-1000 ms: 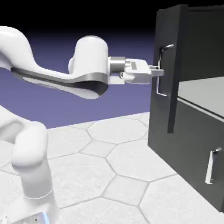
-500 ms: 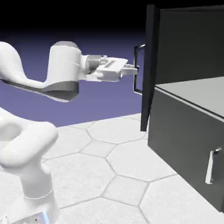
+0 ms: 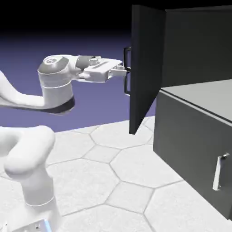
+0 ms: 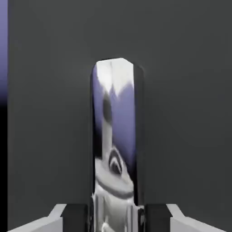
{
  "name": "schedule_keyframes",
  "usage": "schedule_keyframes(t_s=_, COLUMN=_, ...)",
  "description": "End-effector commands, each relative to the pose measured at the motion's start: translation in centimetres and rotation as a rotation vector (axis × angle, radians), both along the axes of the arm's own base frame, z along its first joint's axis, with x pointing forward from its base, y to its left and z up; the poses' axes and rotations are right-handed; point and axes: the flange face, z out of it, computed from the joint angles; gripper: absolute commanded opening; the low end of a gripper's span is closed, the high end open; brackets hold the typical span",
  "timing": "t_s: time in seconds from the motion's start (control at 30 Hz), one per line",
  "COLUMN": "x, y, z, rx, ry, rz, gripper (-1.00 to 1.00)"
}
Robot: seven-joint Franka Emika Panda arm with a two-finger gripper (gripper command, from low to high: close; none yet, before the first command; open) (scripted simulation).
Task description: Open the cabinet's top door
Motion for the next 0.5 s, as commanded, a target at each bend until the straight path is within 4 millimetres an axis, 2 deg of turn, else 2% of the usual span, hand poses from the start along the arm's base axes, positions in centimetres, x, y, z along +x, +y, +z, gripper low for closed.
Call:
schedule_keyframes(t_s=0.0, x=-0.4, y=0.6, z=0.0, rx=-0.001, ry=0.0, rz=-0.012, gripper=-1.0)
schedule_keyframes(t_s=0.23, x=-3.0, y=5.5, z=0.0, rx=-0.001, ry=0.0, rz=-0.116, gripper=-1.0)
schedule_keyframes(t_s=0.47, x=-5.6, y=11.8, z=0.0, rx=-0.001, ry=0.0, rz=-0.242, gripper=-1.0)
